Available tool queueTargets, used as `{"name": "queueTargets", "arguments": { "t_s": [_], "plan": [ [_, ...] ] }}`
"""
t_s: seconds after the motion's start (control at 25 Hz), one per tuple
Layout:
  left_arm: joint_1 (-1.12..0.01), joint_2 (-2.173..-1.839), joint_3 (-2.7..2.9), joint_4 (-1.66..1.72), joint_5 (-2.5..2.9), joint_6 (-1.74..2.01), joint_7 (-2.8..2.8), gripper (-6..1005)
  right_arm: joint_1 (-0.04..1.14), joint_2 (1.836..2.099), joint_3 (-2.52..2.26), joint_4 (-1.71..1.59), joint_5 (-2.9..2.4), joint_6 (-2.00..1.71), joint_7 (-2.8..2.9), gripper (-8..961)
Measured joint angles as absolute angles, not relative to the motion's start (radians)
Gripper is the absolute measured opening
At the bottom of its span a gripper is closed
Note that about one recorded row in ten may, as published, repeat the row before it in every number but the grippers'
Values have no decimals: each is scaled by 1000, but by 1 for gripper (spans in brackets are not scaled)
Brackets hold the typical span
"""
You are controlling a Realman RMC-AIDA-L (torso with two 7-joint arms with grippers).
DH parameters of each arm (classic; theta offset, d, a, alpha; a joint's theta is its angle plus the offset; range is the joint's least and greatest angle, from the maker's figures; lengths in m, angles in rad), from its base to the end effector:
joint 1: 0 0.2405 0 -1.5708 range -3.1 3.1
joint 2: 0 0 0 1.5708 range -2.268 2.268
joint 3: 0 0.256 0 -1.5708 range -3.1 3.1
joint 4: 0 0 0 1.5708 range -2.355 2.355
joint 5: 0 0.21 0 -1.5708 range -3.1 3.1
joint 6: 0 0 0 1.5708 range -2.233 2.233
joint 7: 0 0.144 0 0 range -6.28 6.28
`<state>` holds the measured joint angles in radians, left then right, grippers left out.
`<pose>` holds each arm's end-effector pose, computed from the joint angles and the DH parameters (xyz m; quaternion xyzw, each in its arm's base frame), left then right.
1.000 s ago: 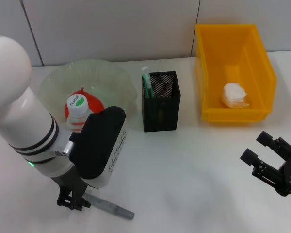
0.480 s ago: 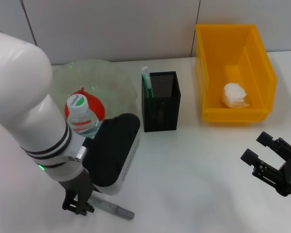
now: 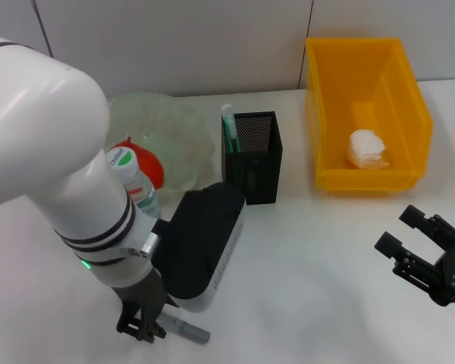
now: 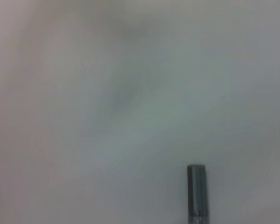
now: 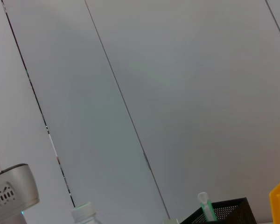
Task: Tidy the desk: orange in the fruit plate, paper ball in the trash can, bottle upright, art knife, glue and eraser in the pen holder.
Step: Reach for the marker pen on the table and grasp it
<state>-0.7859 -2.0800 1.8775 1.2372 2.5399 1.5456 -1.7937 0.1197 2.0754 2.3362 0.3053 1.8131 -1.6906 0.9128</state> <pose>-0.1341 0.3193 -0.0839 0.9132 -0.2467 -0.3178 0.0644 0.3362 0.2031 0.0002 -0.7914 0.2740 0.4437 0.3190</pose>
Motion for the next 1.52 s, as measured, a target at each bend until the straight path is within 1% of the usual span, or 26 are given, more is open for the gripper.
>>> {"name": "queueTargets", "arguments": {
  "t_s": [1.12,1.32,1.52],
  "plan": [
    [-798,-2080,1932,1201,2540,1506,-1804,395,125,2076,2336,300,1813,-1689,913,826],
    [-799,-2080,1932,1199,2542,1501,-1804,367,130,2074,2336,294,1813,-1689,913,825],
    [-801,-2080,1932,1189,2542,1493,-1805,299,130,2074,2336,293,1813,-1689,913,825]
  ]
}}
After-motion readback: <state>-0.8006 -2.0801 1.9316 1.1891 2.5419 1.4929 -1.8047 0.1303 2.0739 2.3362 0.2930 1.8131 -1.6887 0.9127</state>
